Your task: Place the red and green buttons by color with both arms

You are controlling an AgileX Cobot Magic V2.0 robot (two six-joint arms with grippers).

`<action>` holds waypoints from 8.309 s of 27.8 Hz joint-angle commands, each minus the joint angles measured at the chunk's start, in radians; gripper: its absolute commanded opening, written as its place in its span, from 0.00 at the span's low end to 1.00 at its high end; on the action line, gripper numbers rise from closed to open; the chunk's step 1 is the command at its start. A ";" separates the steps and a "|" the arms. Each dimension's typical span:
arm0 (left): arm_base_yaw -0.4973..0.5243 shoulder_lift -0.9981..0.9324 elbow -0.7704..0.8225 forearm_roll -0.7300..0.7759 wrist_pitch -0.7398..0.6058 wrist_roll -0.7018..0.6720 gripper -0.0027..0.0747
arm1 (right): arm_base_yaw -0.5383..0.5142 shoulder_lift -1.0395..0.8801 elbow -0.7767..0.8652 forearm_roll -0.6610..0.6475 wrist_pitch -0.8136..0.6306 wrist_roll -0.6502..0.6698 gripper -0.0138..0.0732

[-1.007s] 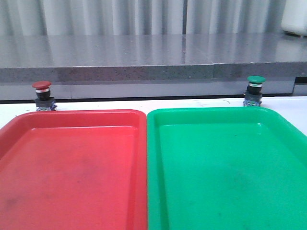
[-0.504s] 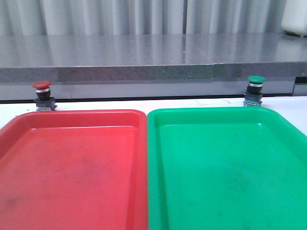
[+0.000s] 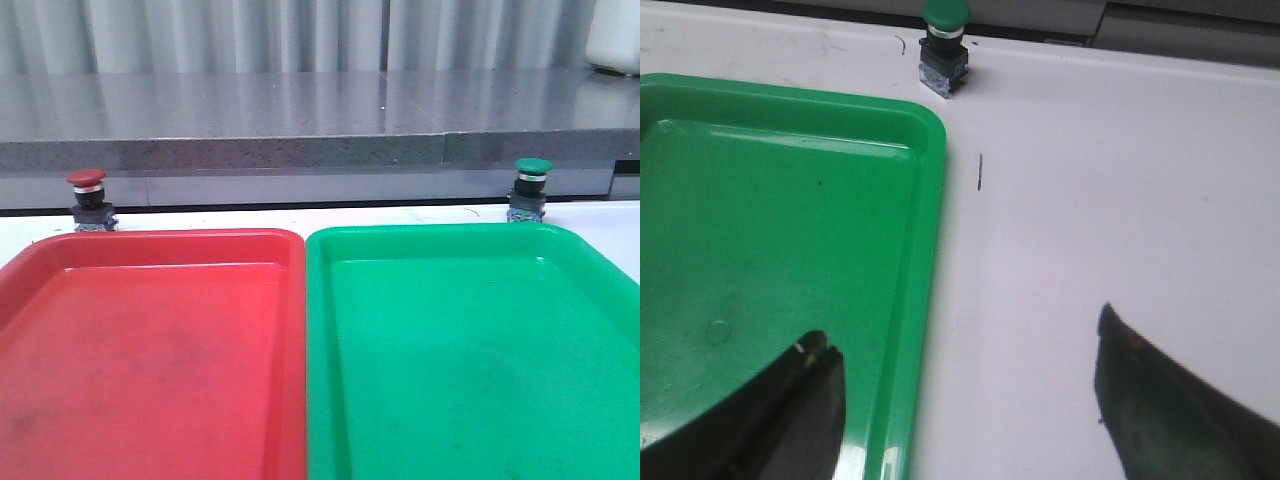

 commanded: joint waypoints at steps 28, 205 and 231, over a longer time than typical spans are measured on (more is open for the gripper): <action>-0.065 0.775 -0.445 -0.015 -0.090 -0.010 0.78 | -0.006 0.009 -0.028 0.000 -0.061 -0.009 0.80; -0.345 0.868 -0.146 -0.079 -0.324 -0.003 0.66 | -0.006 0.009 -0.028 0.000 -0.061 -0.009 0.80; -0.345 0.283 -0.144 -0.079 -0.030 -0.001 0.65 | -0.006 0.009 -0.028 0.000 -0.061 -0.009 0.80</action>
